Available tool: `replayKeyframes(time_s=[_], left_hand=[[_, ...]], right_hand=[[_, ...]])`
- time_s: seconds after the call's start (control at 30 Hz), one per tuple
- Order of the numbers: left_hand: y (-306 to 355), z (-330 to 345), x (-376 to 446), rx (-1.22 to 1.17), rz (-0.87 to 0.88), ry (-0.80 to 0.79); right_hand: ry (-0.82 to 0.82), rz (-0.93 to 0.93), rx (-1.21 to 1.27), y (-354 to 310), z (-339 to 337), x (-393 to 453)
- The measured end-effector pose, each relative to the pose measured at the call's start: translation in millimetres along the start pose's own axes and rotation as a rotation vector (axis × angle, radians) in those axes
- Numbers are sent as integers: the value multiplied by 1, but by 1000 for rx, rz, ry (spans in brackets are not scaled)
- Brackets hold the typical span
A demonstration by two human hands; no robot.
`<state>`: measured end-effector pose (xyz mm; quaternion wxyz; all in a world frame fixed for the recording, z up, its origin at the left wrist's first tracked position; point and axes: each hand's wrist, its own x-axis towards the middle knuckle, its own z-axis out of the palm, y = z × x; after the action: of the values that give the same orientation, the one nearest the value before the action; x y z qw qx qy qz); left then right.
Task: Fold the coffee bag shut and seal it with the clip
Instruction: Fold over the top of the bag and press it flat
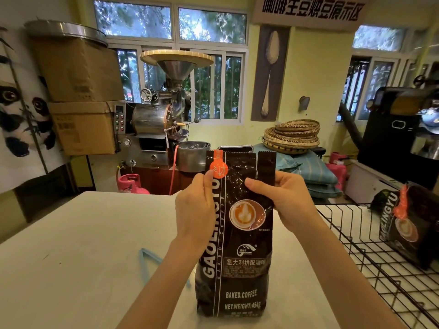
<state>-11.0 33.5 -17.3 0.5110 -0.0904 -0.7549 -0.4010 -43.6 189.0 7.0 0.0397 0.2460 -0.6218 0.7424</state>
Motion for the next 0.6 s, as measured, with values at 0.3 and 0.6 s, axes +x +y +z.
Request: replayKeyframes(time_s=[0.3,0.6], left_hand=[[9,-3,13,-14,23,-44],[15,3,16,-150,-46,-23]], right_hand=[[-8,-2,-11,-23,3,12],[-32,47,-3,-22,2,16]])
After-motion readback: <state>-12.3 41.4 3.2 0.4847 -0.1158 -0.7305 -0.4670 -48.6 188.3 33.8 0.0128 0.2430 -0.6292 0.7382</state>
